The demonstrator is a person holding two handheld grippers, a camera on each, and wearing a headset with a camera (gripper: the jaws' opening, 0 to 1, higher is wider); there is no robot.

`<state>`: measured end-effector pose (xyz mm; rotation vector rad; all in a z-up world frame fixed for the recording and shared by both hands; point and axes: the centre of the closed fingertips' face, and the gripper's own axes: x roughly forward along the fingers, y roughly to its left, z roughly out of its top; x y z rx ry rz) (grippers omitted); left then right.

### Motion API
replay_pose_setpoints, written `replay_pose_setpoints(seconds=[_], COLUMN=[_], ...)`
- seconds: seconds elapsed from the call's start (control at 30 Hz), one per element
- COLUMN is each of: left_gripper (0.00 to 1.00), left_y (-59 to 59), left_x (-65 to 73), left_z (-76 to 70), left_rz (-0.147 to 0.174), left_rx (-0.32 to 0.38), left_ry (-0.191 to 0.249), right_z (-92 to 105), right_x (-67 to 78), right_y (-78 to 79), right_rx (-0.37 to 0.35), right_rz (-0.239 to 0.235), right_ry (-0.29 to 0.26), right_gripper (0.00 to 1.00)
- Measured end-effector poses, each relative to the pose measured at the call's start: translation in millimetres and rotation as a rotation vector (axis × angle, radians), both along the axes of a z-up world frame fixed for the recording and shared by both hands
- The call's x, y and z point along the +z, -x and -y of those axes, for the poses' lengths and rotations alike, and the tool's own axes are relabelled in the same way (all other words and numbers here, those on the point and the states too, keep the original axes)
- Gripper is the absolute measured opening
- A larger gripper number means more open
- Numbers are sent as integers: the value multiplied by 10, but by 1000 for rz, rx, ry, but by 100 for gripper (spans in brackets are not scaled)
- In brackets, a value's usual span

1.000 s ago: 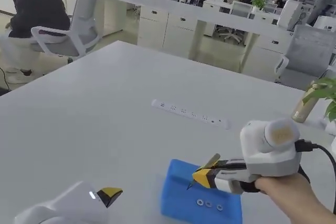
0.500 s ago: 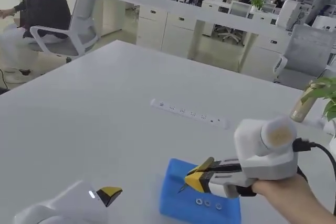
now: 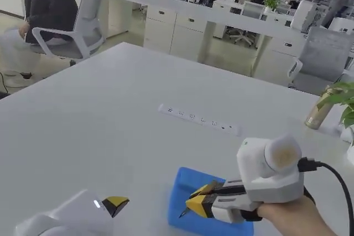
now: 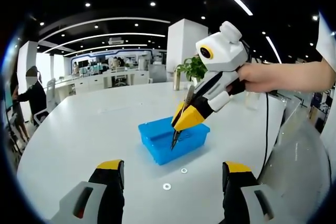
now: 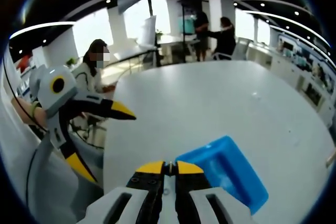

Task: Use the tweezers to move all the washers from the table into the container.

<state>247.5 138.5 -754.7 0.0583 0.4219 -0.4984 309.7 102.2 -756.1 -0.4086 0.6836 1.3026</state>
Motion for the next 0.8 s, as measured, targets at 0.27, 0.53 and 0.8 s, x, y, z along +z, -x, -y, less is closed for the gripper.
replay_pose_setpoints(seconds=[0.27, 0.53, 0.8], left_gripper=[77, 77, 77], left_y=[2, 2, 1], left_x=[5, 3, -2], left_z=[6, 7, 9], left_rz=[1, 0, -1], left_rx=[-3, -4, -5], left_ry=[0, 2, 1], right_z=[46, 95, 128], right_x=[-169, -372, -482], right_y=[7, 100, 197], right_rx=[-7, -8, 1], right_rz=[-26, -70, -90], right_ry=[25, 63, 104], right_gripper=[3, 3, 3])
